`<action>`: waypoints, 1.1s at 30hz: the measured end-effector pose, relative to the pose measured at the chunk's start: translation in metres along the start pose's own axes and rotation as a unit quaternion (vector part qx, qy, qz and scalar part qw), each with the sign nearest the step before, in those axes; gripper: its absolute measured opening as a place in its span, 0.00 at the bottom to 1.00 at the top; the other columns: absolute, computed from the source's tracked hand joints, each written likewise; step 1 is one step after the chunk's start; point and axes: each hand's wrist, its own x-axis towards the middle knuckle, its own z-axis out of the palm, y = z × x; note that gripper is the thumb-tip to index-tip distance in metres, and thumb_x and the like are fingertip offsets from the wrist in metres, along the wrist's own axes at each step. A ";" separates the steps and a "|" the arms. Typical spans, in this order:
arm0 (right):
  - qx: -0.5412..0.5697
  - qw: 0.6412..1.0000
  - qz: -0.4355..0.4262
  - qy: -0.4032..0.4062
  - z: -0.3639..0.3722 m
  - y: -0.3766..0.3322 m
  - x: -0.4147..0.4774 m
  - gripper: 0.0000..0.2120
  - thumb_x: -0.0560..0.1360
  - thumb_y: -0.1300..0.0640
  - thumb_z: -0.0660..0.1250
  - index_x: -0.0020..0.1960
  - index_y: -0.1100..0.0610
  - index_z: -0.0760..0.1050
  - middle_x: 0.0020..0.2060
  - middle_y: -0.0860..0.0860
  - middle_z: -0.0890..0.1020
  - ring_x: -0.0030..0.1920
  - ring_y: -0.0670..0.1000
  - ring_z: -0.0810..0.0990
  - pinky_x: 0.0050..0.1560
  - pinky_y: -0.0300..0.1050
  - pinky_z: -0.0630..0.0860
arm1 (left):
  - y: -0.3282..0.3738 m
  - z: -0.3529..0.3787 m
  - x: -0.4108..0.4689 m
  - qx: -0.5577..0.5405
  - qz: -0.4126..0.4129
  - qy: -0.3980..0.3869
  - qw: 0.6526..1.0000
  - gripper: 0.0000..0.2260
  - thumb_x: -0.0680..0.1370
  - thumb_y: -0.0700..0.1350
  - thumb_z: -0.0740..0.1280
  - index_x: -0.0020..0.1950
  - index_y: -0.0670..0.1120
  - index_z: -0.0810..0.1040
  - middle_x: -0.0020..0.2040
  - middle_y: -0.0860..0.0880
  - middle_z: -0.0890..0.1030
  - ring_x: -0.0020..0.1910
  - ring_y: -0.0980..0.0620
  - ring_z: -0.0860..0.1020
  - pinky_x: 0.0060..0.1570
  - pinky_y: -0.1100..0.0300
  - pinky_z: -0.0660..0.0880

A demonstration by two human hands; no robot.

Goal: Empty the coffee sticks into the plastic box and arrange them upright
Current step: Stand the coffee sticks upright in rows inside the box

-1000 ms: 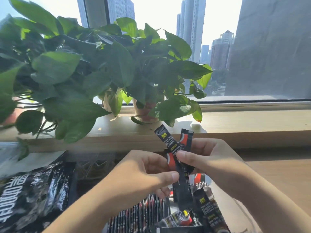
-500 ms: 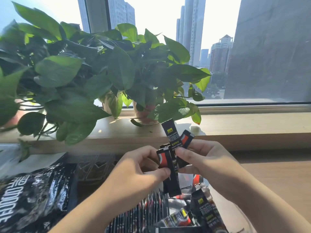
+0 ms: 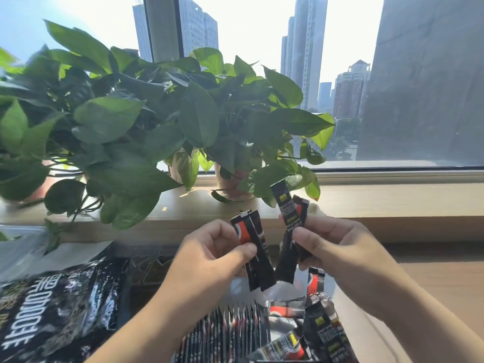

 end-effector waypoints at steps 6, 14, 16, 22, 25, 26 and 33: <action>-0.047 0.998 -0.013 -0.046 0.009 0.011 0.000 0.12 0.70 0.54 0.72 0.52 0.52 0.87 0.45 0.53 0.88 0.42 0.52 0.87 0.39 0.40 0.80 | 0.001 0.001 -0.002 -0.045 -0.002 -0.068 0.997 0.11 0.69 0.41 0.76 0.32 0.52 0.78 0.32 0.48 0.82 0.31 0.54 0.78 0.32 0.61 0.76; -0.125 0.987 -0.054 -0.082 0.007 0.019 0.002 0.12 0.74 0.49 0.69 0.56 0.45 0.86 0.40 0.47 0.81 0.38 0.44 0.79 0.37 0.39 0.78 | -0.002 -0.002 -0.002 -0.074 -0.023 -0.110 0.991 0.10 0.66 0.39 0.79 0.38 0.46 0.79 0.40 0.43 0.84 0.35 0.50 0.80 0.35 0.63 0.77; -0.175 0.977 -0.068 -0.104 0.007 0.022 0.003 0.13 0.76 0.42 0.66 0.59 0.40 0.83 0.41 0.45 0.77 0.40 0.42 0.77 0.39 0.38 0.78 | -0.002 -0.002 -0.002 -0.080 -0.026 -0.098 0.992 0.13 0.65 0.38 0.80 0.44 0.42 0.78 0.43 0.41 0.85 0.37 0.50 0.81 0.36 0.62 0.78; -0.280 0.945 -0.074 -0.151 0.006 0.024 0.003 0.15 0.80 0.41 0.57 0.64 0.28 0.74 0.46 0.43 0.73 0.47 0.42 0.75 0.48 0.37 0.74 | -0.002 -0.001 -0.003 -0.064 -0.030 -0.083 0.994 0.24 0.66 0.37 0.79 0.60 0.49 0.79 0.47 0.43 0.86 0.43 0.49 0.84 0.38 0.60 0.79; -0.311 0.933 -0.068 -0.166 0.005 0.024 0.002 0.17 0.81 0.40 0.53 0.67 0.29 0.72 0.48 0.41 0.74 0.51 0.43 0.76 0.56 0.42 0.74 | -0.001 0.000 -0.004 -0.050 -0.016 -0.075 0.996 0.21 0.67 0.37 0.80 0.57 0.51 0.82 0.47 0.41 0.85 0.43 0.47 0.84 0.41 0.59 0.80; -0.318 0.930 -0.067 -0.170 0.005 0.025 0.002 0.18 0.81 0.40 0.53 0.68 0.29 0.71 0.48 0.41 0.74 0.52 0.44 0.76 0.58 0.45 0.74 | -0.001 0.000 -0.004 -0.051 -0.016 -0.067 0.996 0.20 0.68 0.36 0.79 0.56 0.50 0.82 0.46 0.41 0.85 0.43 0.47 0.84 0.41 0.58 0.81; -0.337 0.924 -0.081 -0.162 0.004 0.027 0.003 0.20 0.79 0.36 0.53 0.69 0.30 0.68 0.46 0.41 0.74 0.49 0.43 0.76 0.57 0.47 0.74 | -0.001 0.000 -0.003 -0.067 -0.017 -0.043 0.997 0.17 0.66 0.37 0.77 0.52 0.41 0.80 0.44 0.42 0.86 0.43 0.47 0.85 0.40 0.57 0.82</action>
